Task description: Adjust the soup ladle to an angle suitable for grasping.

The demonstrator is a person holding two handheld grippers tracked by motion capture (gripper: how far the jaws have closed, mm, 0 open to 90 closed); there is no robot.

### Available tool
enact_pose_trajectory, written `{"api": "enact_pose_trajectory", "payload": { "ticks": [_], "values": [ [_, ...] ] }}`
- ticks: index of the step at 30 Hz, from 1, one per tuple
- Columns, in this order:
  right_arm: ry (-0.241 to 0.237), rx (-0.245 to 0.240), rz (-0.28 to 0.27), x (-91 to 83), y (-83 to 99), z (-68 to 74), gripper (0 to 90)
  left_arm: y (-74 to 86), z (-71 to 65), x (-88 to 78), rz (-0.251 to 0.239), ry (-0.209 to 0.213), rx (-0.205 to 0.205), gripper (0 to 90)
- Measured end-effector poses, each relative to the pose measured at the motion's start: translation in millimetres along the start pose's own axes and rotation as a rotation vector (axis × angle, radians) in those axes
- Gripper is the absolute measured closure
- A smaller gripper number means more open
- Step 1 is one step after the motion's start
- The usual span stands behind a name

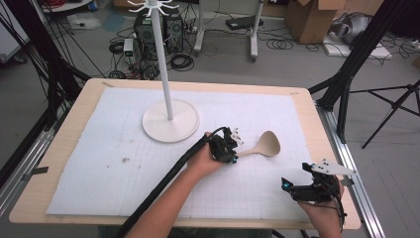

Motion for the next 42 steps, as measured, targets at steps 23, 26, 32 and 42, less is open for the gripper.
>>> {"api": "enact_pose_trajectory", "payload": {
  "ticks": [23,26,32,42],
  "values": [
    [-0.006,-0.001,0.009,2.8,0.9,1.1,0.1,-0.8,-8.2,0.2,-0.027,0.108,0.182,77.2],
    [-0.007,-0.001,0.011,3.7,1.3,1.0,0.1,-0.7,-8.0,0.6,-0.03,0.11,0.18,77.0],
    [-0.007,0.002,0.012,3.0,1.7,0.5,0.1,-1.3,-6.2,-1.2,-0.041,0.101,0.149,68.3],
    [-0.011,-0.012,0.012,5.9,-0.6,3.4,0.1,3.3,1.4,-34.3,-0.1,0.101,0.075,35.2]
  ]
}}
Point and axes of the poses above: each handheld gripper's, and its own axes: x roughly forward along the jaws, y roughly out of its underside, z roughly to its left, the point moved 3 cm from there along x, roughly forward along the jaws, and after that the axes turned 4 degrees about x, right-handed, at the moved point
